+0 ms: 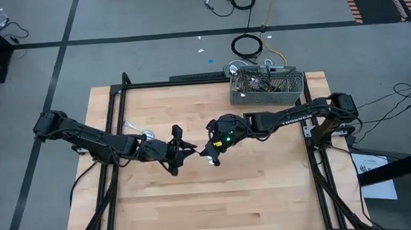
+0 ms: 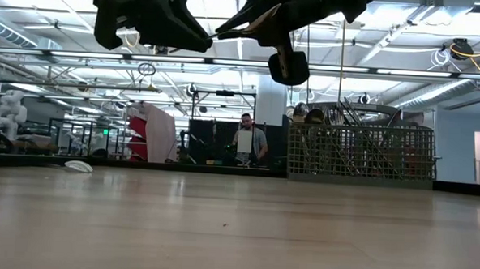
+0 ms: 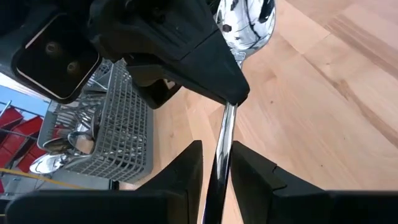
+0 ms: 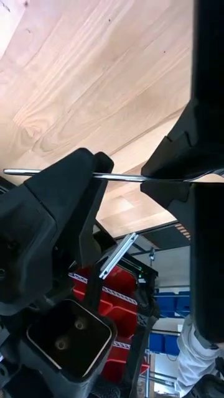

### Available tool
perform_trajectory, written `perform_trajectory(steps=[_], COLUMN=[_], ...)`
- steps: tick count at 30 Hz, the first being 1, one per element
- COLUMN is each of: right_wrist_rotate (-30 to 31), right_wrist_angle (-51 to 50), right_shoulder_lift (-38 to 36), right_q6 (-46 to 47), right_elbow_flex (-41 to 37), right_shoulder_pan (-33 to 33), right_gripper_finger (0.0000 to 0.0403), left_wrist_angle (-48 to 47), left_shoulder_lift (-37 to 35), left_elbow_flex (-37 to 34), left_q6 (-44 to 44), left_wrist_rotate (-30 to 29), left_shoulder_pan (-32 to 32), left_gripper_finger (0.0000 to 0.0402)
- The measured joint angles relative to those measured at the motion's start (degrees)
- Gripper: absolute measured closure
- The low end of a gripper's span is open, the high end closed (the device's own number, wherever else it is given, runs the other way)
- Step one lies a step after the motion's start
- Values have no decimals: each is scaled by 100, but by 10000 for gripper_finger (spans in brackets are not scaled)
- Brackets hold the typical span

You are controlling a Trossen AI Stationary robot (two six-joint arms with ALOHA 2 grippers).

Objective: Sort silverware
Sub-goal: Put the silver spoon into the gray utensil holder

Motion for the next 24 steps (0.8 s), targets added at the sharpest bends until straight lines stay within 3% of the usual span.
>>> perform_trajectory(steps=[12, 18, 24], right_wrist_rotate=[-27, -52, -57], right_wrist_angle=[80, 118, 121], right_shoulder_lift=[0, 1, 1], right_q6=[-126, -128, -154], right_elbow_flex=[-4, -4, -4], right_shoulder_pan=[0, 0, 0], right_gripper_finger=[403, 403, 403], left_wrist_angle=[-293, -318, -307], left_shoulder_lift=[38, 122, 125], left_elbow_flex=[0, -2, -2], left_q6=[-5, 1, 1], left_wrist_rotate=[29, 120, 141], left_shoulder_pan=[138, 111, 108], left_gripper_finger=[322, 385, 387])
